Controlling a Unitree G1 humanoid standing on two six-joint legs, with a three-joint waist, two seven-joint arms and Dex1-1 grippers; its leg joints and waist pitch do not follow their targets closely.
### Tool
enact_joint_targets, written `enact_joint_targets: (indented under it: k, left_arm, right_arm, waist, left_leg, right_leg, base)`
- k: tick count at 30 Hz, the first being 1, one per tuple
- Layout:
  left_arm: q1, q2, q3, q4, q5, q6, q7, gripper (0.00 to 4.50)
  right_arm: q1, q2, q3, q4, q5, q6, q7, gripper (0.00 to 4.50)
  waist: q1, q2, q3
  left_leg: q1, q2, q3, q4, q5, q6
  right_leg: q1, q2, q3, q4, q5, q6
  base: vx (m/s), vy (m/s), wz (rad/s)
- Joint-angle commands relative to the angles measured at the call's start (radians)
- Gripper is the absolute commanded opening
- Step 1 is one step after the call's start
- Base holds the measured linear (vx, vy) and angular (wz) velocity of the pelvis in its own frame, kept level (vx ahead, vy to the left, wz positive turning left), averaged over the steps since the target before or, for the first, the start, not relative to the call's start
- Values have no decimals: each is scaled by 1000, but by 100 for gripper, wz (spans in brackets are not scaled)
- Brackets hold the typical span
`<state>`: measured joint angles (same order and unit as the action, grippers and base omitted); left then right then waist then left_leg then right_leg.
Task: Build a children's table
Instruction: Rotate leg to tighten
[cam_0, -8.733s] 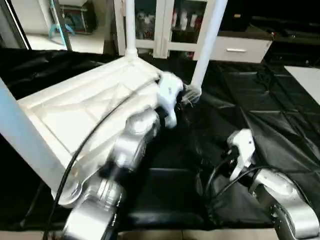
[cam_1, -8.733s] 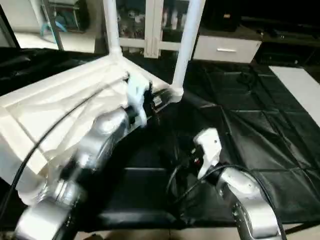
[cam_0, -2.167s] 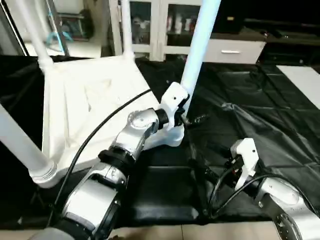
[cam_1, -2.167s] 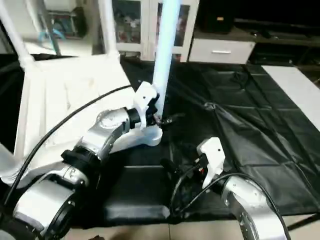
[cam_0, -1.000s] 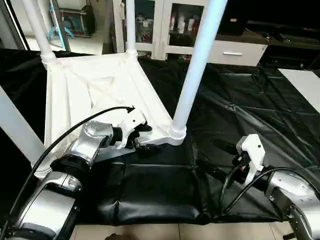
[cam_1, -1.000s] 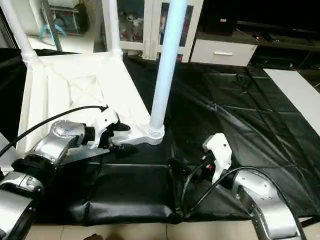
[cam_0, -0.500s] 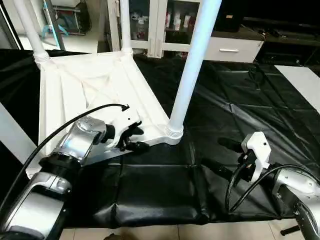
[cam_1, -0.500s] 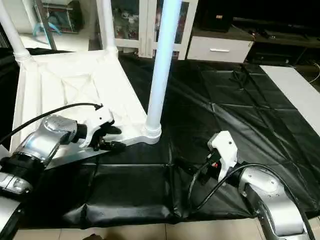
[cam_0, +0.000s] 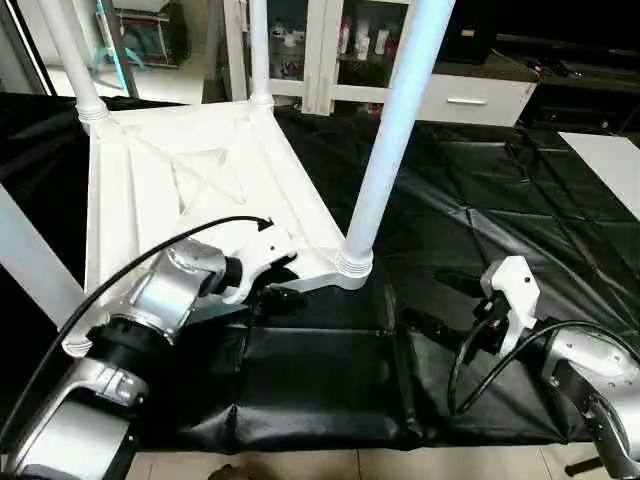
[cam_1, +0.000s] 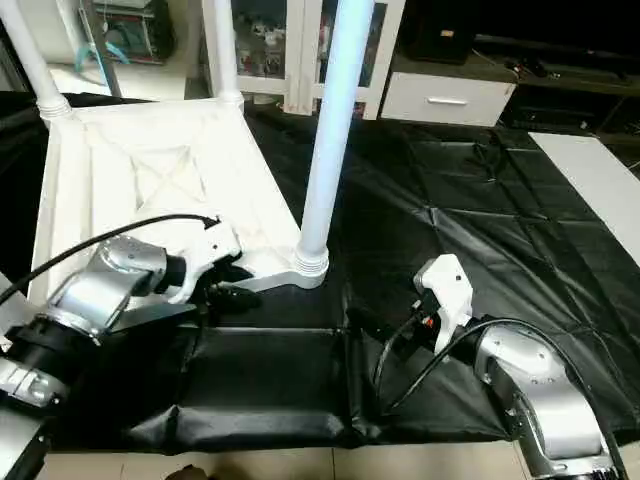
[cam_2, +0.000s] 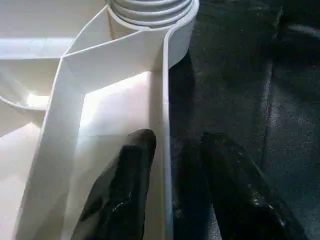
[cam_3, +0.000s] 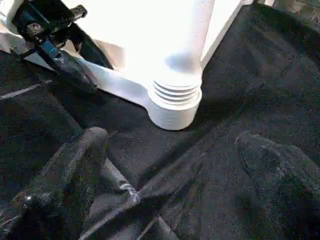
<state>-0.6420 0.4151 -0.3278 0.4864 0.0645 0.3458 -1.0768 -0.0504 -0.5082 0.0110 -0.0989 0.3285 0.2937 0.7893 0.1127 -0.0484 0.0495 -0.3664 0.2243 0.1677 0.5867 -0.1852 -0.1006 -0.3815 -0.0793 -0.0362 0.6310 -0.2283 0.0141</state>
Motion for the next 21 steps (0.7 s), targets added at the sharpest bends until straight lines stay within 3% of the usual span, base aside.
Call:
enact_joint_targets:
  k: [1,10,17,21]
  left_arm:
    - [4,-19,-9,-8,-1,10,10,147]
    - [20,-22,-6,-11,5,5,35,72]
    - [25,-8,-10,-25,16,13,45,11]
    - [47,-11,-12,-60,-1,21,31,4]
  right_arm:
    - [-11,1,9,9,-7,-13,-6,447]
    - [-24,14,13,19,-13,-13,-4,447]
    - [-27,17,17,25,-14,-14,0,447]
    - [-38,22,15,28,-11,-8,-4,447]
  waist:
    - [0,3,-61]
    - [-1,-1,-63]
    - [0,3,-64]
    - [-3,4,-65]
  left_leg:
    - [14,3,10,-62,-94,33]
    - [13,1,10,-61,-83,34]
    - [14,2,10,-61,-84,34]
    - [14,3,9,-61,-84,30]
  right_leg:
    - [44,-45,29,-61,69,-228]
    - [45,-43,29,-59,82,-224]
    - [44,-43,28,-59,88,-227]
    - [45,-43,28,-58,89,-227]
  base:
    - [0,0,0]
    - [0,0,0]
    - [0,0,0]
    - [0,0,0]
